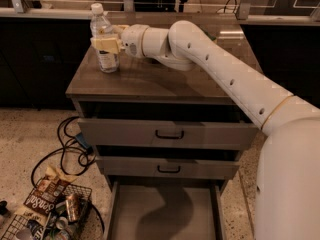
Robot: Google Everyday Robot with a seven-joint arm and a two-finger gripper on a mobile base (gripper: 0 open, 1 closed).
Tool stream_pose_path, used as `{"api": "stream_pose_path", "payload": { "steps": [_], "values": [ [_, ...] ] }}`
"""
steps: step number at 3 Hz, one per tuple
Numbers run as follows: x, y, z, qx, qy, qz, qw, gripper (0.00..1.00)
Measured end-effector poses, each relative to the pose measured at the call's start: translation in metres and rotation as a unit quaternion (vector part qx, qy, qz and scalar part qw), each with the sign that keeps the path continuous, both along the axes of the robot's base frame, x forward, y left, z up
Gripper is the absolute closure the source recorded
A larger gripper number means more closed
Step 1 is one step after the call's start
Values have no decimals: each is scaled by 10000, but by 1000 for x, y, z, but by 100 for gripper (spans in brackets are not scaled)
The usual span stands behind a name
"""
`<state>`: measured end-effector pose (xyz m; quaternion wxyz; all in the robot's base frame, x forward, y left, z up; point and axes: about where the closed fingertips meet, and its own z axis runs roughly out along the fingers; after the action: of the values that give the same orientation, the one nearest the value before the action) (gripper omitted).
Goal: Place blue plastic bottle into bottom drawer
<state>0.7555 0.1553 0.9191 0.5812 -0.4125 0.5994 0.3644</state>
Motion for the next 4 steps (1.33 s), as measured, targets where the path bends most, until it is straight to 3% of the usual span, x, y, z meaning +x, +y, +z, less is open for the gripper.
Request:
{"api": "stream_pose_path", "payload": {
  "steps": [1, 2, 4],
  "values": [
    [-1, 3, 0, 2, 2, 21, 10000, 100],
    [-12, -2, 2, -34, 25, 100, 9999, 100],
    [-78, -44, 24, -54, -202, 37, 9998, 100]
  ]
}}
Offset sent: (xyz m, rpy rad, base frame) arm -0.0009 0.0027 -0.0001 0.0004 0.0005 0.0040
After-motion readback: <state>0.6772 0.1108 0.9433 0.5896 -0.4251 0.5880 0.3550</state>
